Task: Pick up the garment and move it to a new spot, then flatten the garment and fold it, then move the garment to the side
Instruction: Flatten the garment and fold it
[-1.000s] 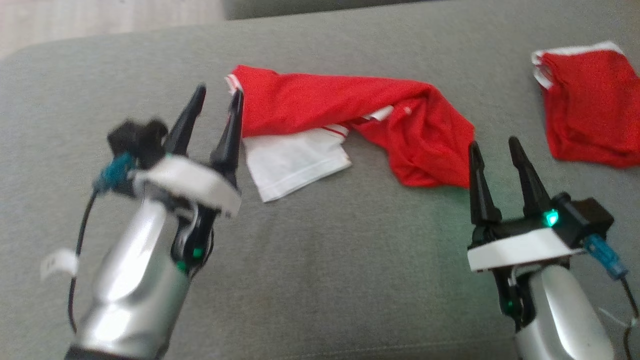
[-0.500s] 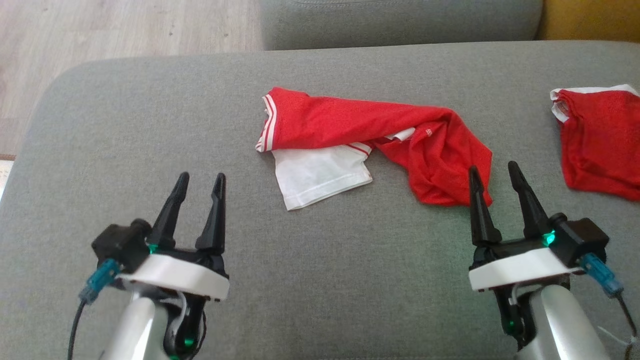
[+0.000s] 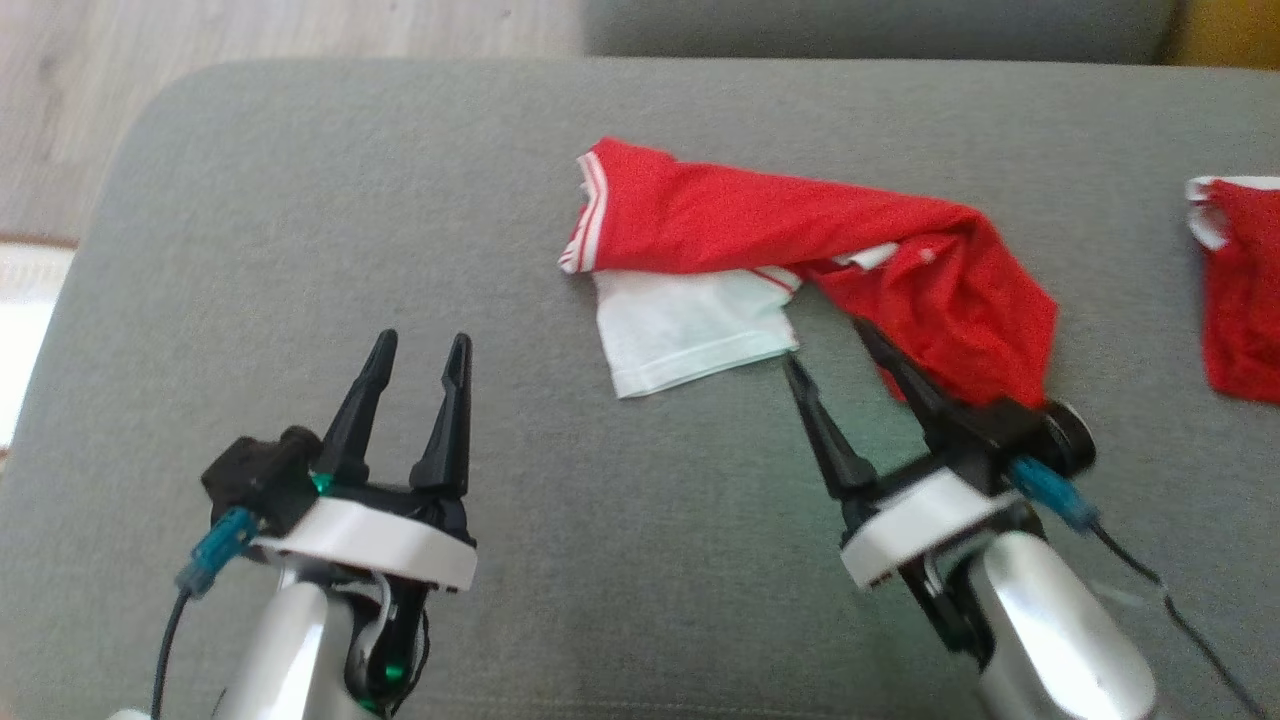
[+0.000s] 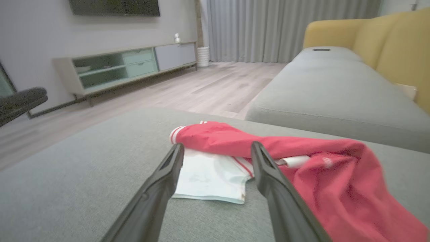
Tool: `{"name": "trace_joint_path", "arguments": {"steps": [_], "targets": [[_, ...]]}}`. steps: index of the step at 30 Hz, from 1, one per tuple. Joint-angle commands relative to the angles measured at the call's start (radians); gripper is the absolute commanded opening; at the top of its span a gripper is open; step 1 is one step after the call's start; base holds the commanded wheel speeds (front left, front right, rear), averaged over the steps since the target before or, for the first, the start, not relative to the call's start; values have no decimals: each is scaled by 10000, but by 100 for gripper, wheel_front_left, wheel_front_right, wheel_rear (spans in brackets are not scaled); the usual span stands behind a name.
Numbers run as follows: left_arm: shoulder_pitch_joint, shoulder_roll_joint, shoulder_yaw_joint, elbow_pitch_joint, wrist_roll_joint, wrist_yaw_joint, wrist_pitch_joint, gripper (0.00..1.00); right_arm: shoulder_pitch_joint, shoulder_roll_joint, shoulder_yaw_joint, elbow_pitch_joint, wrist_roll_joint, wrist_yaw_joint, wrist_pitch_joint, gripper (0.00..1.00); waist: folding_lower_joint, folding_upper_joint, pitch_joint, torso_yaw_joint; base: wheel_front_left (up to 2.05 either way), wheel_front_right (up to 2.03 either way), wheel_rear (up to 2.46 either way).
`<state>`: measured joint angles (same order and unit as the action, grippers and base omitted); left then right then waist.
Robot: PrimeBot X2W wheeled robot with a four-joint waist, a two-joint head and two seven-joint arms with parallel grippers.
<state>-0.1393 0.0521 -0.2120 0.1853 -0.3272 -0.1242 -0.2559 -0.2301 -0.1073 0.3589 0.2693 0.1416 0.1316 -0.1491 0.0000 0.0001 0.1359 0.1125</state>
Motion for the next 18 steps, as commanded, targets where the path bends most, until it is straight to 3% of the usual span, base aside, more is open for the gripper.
{"name": "trace_joint_path", "arguments": {"steps": [1, 9, 18], "targets": [[-568, 14, 296, -282, 22, -53, -58, 100, -671, -185, 542, -144, 100, -9, 211, 100, 0, -1, 360, 388, 0, 0, 0], [-863, -14, -70, -123, -246, -63, -59, 100, -2553, -885, 2822, 1828, 1053, -9, 1202, 100, 0, -1, 909, 1387, 0, 0, 0], [-897, -17, -165, -111, -477, -64, -59, 100, -3731, -1060, 4425, 3868, 1660, -9, 1652, 100, 0, -1, 1095, 1762, 0, 0, 0]]}}
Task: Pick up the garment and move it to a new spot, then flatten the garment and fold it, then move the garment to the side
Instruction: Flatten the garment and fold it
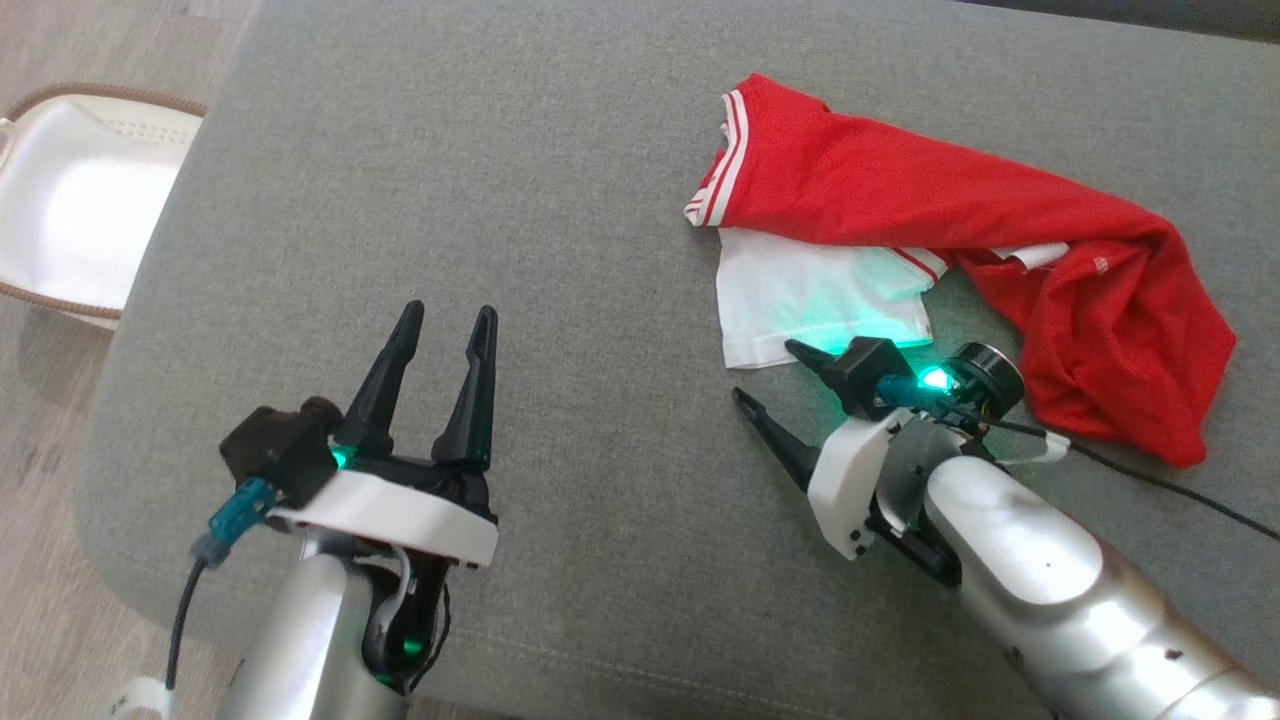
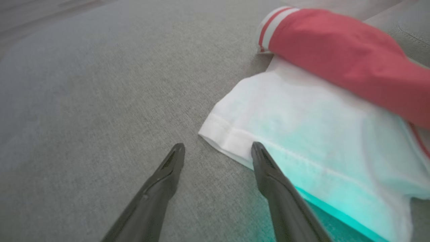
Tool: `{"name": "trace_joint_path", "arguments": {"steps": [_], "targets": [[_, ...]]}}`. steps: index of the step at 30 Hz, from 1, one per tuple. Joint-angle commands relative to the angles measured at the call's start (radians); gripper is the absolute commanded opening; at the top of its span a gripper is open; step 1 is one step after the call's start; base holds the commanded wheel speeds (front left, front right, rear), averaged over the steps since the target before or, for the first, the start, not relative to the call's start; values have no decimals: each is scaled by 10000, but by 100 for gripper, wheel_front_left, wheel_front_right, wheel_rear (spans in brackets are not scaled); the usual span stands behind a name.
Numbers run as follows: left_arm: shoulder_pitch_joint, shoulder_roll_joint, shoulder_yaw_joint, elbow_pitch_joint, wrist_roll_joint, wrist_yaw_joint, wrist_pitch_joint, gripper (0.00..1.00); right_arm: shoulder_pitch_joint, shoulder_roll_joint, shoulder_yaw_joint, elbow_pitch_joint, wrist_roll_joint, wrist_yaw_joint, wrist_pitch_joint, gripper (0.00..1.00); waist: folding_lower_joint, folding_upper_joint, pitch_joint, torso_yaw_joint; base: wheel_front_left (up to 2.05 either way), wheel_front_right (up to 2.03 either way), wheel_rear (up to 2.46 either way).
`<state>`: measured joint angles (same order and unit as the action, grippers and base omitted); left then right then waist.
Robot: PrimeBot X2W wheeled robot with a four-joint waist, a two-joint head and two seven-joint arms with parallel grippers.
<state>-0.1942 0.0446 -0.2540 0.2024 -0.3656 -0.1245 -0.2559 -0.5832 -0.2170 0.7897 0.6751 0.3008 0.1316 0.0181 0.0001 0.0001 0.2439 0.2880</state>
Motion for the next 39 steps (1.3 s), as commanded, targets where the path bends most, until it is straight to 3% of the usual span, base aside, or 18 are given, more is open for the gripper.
{"name": "trace_joint_path", "arguments": {"steps": [1, 7, 8, 9, 15, 21, 31, 39], "targets": [[-343, 58, 249, -280, -97, -60, -59, 100, -293, 63, 238, 23, 130, -9, -10, 100, -1, -1, 24, 13, 0, 0, 0], [-404, 58, 258, -239, -118, -60, -59, 100, -674, 208, 787, 1068, 399, -9, 95, 100, -1, -1, 50, -3, 0, 0, 0], [-432, 58, 265, -230, -124, -60, -59, 100, -741, 247, 860, 1243, 482, -9, 86, 67, -1, -1, 48, -9, 0, 0, 0], [-459, 57, 269, -220, -129, -60, -59, 100, -810, 278, 941, 1385, 542, -9, 35, 0, -1, -1, 43, -15, 0, 0, 0], [-513, 57, 390, -185, -113, -61, -59, 100, -1189, 445, 1233, 1723, 939, -9, -815, 0, -1, -1, -66, -160, 0, 0, 0], [-325, 57, 579, -140, -39, -61, -59, 100, -1416, 630, 1693, 1047, 1385, -9, -1900, 0, -1, -1, -435, -501, 0, 0, 0], [-95, 57, 780, -195, 41, -61, -59, 100, -1591, 419, 2137, -1572, 1783, -9, -2588, 0, -1, -1, -1118, -1111, 0, 0, 0], [39, 57, 798, -273, 83, -61, -59, 100, -1612, -612, 1331, -4173, 1892, -9, -2252, 0, -1, -1, -1100, -1141, 0, 0, 0]]}}
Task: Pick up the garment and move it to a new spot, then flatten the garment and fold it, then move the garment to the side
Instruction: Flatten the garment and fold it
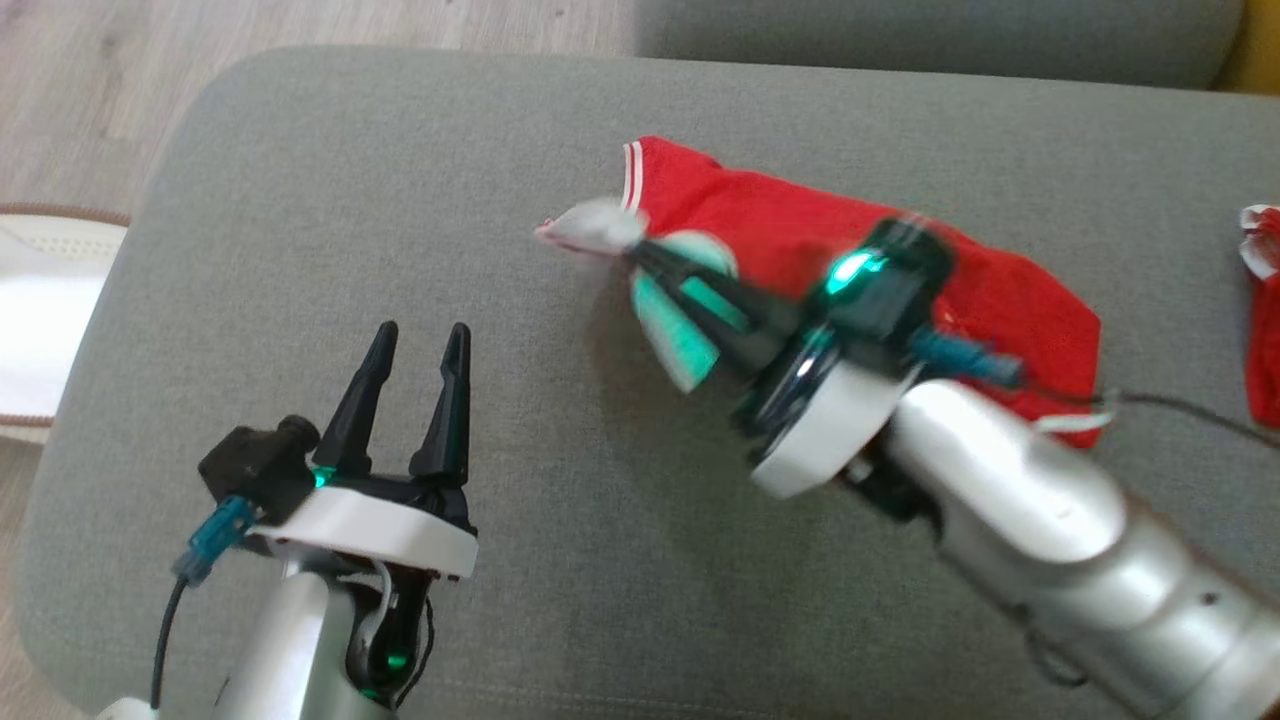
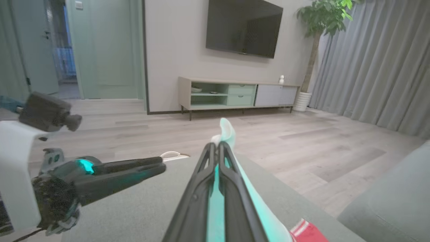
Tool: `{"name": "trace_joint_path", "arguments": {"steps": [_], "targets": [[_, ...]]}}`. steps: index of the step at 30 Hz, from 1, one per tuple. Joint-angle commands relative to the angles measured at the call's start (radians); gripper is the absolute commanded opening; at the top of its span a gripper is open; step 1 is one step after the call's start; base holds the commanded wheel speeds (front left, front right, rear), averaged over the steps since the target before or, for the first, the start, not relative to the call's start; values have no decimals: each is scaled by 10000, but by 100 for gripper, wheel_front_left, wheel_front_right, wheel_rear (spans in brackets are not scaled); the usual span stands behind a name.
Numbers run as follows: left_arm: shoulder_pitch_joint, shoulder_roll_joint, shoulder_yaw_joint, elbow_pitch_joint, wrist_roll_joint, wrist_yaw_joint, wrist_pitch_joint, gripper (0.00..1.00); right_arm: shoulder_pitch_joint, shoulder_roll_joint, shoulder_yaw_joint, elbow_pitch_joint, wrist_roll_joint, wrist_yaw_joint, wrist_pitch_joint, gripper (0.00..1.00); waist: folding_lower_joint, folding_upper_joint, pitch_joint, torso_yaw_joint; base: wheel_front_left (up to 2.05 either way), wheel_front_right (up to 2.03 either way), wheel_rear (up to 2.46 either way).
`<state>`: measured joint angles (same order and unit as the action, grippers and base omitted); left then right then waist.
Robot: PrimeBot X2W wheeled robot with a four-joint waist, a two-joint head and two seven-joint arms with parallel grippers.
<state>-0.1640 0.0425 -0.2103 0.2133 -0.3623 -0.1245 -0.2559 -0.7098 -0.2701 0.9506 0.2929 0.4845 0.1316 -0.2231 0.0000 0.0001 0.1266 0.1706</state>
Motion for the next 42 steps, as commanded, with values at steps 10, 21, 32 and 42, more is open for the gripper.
{"name": "trace_joint_path", "arguments": {"steps": [10, 21, 32, 42], "targets": [[-618, 78, 1, -463, -143, -61, -59, 100, -1545, -1613, -1659, -696, -110, -9, 1404, 0, 0, -1, 926, 652, 0, 0, 0], [-1210, 78, -511, -516, -413, -61, -59, 100, -4521, -3670, -2623, 3307, -688, -9, 1587, 0, 0, -1, 1869, 1433, 0, 0, 0], [-1336, 78, -468, -442, -497, 31, -59, 100, -5757, -2601, -3131, 7168, -1545, -9, 853, 100, 0, -1, 1862, 1061, 0, 0, 0], [-1107, 78, 130, -435, -179, -6, -59, 100, -4563, -1407, -3209, 6528, -643, -9, -235, 100, 0, -1, 908, -374, 0, 0, 0]]}}
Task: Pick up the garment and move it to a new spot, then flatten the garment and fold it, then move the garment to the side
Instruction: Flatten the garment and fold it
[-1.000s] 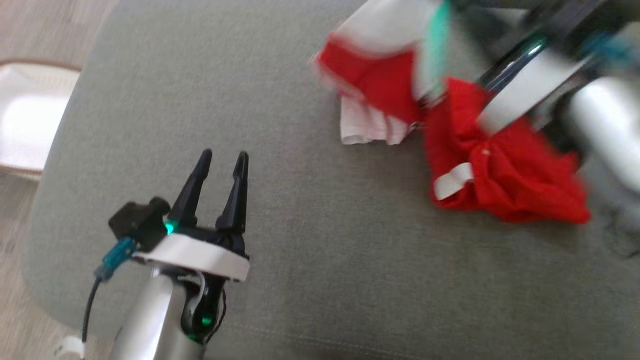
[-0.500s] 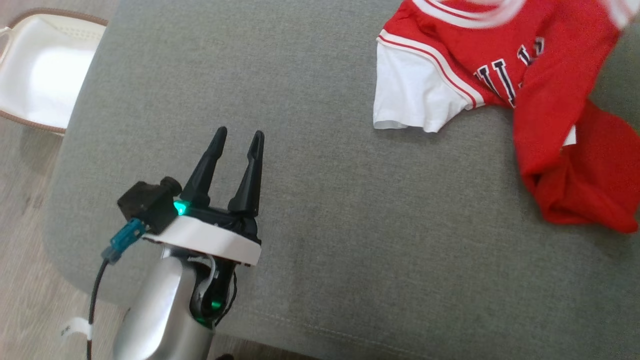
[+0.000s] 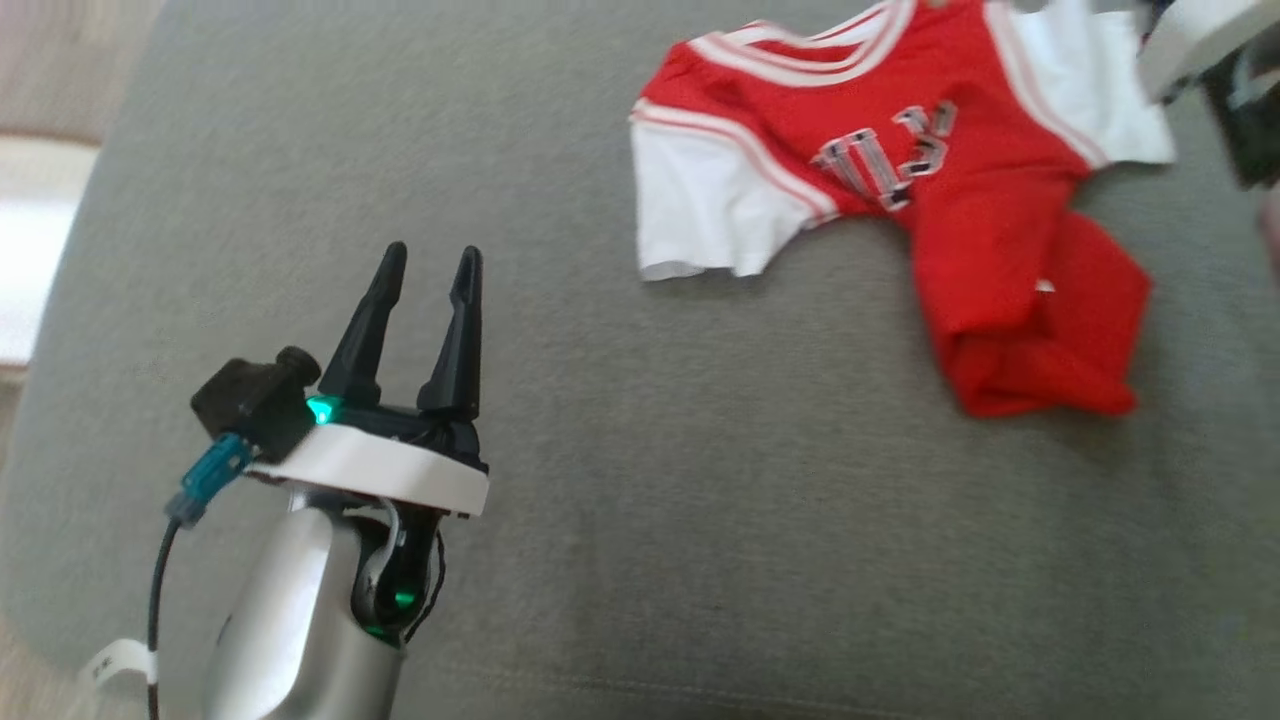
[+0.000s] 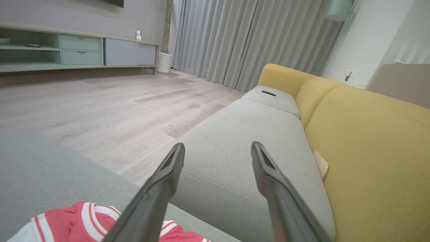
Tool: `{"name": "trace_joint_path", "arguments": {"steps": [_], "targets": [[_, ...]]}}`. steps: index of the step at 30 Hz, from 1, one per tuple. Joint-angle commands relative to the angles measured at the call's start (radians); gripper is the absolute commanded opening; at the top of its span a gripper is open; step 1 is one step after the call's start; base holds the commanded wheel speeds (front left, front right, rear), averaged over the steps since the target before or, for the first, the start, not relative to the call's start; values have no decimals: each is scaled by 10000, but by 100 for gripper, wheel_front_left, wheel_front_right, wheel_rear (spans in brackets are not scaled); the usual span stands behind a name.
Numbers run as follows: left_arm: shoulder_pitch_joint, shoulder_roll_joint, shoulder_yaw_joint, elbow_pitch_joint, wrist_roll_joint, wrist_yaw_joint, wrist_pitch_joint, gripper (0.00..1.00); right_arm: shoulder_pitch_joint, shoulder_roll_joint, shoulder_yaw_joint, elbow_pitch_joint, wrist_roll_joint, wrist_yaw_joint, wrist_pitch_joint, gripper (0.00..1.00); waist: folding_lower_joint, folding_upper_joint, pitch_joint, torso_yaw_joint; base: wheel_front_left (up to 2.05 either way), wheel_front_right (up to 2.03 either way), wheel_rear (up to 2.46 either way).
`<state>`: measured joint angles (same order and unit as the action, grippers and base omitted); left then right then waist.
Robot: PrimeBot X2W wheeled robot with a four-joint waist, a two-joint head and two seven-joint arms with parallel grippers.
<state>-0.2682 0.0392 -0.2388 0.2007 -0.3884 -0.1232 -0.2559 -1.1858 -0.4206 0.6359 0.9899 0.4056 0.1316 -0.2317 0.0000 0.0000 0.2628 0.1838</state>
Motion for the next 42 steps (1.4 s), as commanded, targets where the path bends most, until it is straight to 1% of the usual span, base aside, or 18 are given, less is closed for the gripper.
{"name": "trace_joint_path", "arguments": {"steps": [1, 6, 8, 9, 10, 12, 15, 19, 22, 26, 30, 35, 37, 39, 42], "targets": [[-22, 110, 457, -324, 96, -23, -59, 100, 407, 156, -96, -645, 241, -9, -186, 100, 0, 0, -566, -626, 0, 0, 0], [279, 110, 652, -450, 148, -38, -59, 100, 1811, 510, -671, -1834, 747, -9, -275, 100, 0, 0, -1097, -1173, 0, 0, 0], [390, 110, 665, -491, 189, -43, -59, 100, 2554, 672, -1037, -2414, 856, -9, -287, 100, 0, 0, -1248, -1327, 0, 0, 0], [390, 110, 665, -491, 189, -43, -59, 100, 2554, 672, -1037, -2414, 856, -9, -287, 100, 0, 0, -1248, -1327, 0, 0, 0], [442, 110, 674, -510, 204, -46, -59, 100, 2957, 766, -1278, -2711, 869, -9, -291, 100, 0, 0, -1332, -1402, 0, 0, 0], [539, 110, 675, -561, 228, -50, -59, 100, 3817, 927, -1779, -3387, 635, -9, -295, 100, 0, 0, -1466, -1527, 0, 0, 0], [655, 110, 670, -628, 262, -55, -59, 100, 5264, 1371, -2811, -4337, 232, -9, -297, 100, 0, 0, -1595, -1668, 0, 0, 0], [823, 110, 650, -677, 312, -61, -59, 100, 7154, 2180, -4034, -5519, -469, -9, -298, 100, 0, 0, -1718, -1847, 0, 0, 0], [938, 110, 608, -624, 370, -65, -59, 100, 8374, 2747, -4598, -6238, -938, -9, -226, 100, 0, 0, -1755, -1933, 0, 0, 0], [1075, 110, 545, -527, 393, -69, -59, 100, 9497, 3240, -5022, -6868, -1408, -9, -6, 100, 0, 0, -1759, -2002, 0, 0, 0], [1101, 110, 408, -491, 390, -71, -59, 100, 9929, 3468, -5081, -7271, -1642, -9, 212, 100, 0, 0, -1657, -1960, 0, 0, 0], [930, 110, 195, -480, 375, -73, -59, 100, 9771, 3584, -5064, -7461, -1635, -9, 538, 100, 0, 0, -1396, -1715, 0, 0, 0], [829, 110, 133, -464, 388, -73, -59, 100, 9622, 3603, -4961, -7360, -1606, -9, 776, 100, 0, 0, -1248, -1574, 0, 0, 0], [649, 110, 13, -453, 384, -73, -59, 100, 9334, 3605, -4806, -7051, -1493, -9, 1062, 100, 0, 0, -998, -1320, 0, 0, 0], [538, 110, -18, -415, 387, -74, -59, 100, 8970, 3594, -4668, -6566, -1281, -9, 1273, 100, 0, 0, -805, -1112, 0, 0, 0]]}}
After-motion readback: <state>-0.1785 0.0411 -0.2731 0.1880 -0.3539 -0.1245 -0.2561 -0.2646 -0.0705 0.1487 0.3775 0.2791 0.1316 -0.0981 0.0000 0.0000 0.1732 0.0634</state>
